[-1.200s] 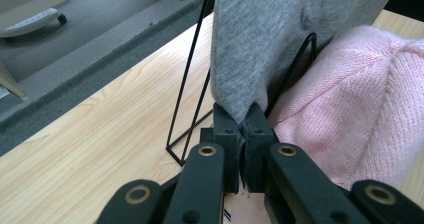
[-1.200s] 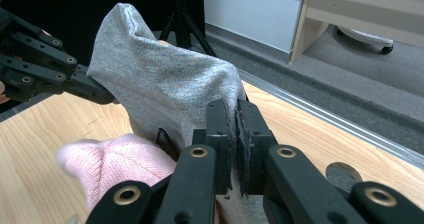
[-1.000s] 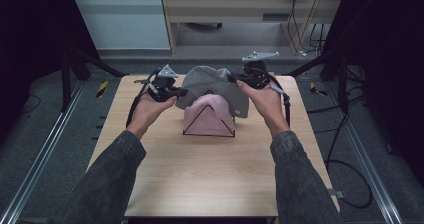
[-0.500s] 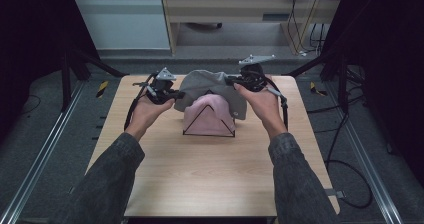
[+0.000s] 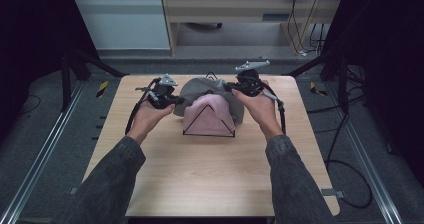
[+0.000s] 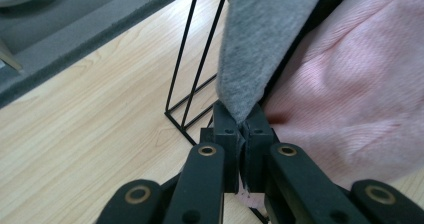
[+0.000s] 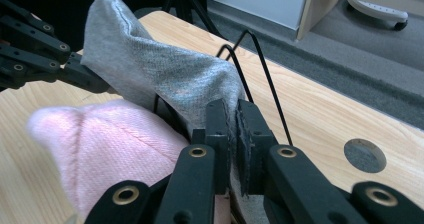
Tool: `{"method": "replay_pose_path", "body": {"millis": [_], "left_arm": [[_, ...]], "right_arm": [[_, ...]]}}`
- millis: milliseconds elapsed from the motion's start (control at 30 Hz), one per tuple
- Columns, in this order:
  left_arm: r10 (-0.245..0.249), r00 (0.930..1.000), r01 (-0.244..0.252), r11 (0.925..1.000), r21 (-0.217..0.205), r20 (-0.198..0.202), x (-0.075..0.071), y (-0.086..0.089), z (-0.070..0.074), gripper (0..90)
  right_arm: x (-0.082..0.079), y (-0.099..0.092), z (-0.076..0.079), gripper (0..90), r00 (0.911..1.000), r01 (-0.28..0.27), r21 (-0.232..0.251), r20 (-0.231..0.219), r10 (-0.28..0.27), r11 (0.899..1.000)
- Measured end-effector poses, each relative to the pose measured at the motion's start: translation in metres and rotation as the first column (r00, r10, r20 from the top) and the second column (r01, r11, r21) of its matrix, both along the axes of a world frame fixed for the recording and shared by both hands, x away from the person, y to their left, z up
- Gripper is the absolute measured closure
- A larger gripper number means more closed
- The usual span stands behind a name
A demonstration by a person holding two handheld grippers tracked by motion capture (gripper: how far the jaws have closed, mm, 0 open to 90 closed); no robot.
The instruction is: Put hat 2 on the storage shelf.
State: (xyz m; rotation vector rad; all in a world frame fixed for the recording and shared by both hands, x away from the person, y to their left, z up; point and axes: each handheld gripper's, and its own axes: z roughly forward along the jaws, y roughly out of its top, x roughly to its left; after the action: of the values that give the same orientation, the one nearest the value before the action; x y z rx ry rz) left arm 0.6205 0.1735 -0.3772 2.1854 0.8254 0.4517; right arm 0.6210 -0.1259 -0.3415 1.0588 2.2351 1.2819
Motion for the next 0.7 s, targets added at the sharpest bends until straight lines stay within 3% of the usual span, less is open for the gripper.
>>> {"method": "replay_pose_path", "body": {"millis": [267,700], "left_arm": [[0.02,0.9991,-0.019,0.9996,0.02,-0.038,0.003,0.003,-0.015,87.3],[0.027,0.9963,-0.027,0.9996,0.009,-0.082,0.006,0.005,-0.029,86.8]], "right_arm": [[0.003,0.006,-0.006,84.6,0.9999,0.002,-0.028,-0.016,-0.002,1.0],[0.006,0.007,-0.02,83.9,0.999,0.007,-0.055,-0.045,-0.009,0.998]]}}
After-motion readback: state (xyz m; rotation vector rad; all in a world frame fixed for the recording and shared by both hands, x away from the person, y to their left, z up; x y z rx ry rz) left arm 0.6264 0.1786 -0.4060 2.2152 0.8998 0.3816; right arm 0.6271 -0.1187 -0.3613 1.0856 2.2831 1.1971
